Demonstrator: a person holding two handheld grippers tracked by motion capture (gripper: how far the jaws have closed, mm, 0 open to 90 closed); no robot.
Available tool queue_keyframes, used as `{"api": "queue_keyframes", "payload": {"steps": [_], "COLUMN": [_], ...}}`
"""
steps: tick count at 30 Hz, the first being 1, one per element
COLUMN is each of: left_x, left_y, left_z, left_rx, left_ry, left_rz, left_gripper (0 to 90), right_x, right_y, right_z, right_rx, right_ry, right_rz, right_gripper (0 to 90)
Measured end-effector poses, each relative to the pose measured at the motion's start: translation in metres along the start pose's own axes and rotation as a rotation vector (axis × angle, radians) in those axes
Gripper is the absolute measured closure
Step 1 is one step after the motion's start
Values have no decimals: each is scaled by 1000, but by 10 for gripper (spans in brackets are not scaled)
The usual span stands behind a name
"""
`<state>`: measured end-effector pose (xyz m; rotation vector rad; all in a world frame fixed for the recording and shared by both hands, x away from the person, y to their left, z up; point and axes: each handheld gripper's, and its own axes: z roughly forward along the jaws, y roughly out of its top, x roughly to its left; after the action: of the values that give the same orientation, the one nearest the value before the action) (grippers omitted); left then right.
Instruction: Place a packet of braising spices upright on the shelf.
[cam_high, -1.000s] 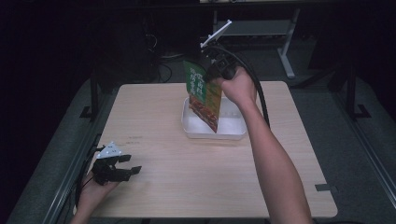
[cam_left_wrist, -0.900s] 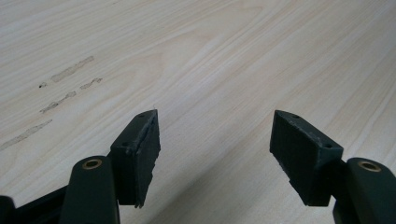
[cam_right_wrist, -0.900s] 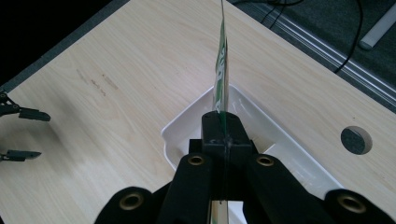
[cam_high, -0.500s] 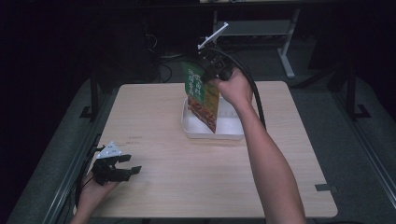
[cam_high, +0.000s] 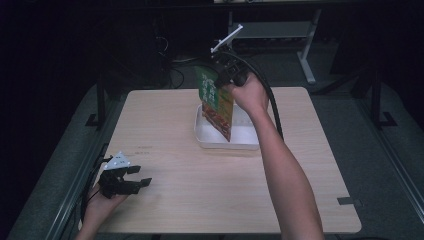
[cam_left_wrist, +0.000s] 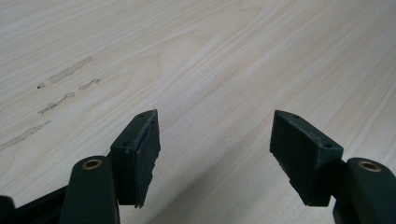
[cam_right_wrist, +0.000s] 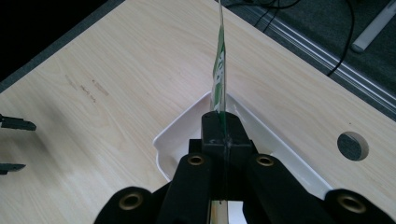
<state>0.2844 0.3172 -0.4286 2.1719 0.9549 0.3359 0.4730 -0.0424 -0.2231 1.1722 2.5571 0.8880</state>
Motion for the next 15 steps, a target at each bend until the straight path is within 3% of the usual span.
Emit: {"api": "queue_keyframes", "payload": {"steps": [15], "left_x": [0], "left_y": [0], "left_z": [0], "left_rx": [1], "left_ry": [0], "left_rz": [4], "left_gripper": [331], "right_x": [1], "right_y": [-3], "right_z": [15], "right_rx": [9], "right_ry": [17], "right_rz": [15], "right_gripper": [900]}}
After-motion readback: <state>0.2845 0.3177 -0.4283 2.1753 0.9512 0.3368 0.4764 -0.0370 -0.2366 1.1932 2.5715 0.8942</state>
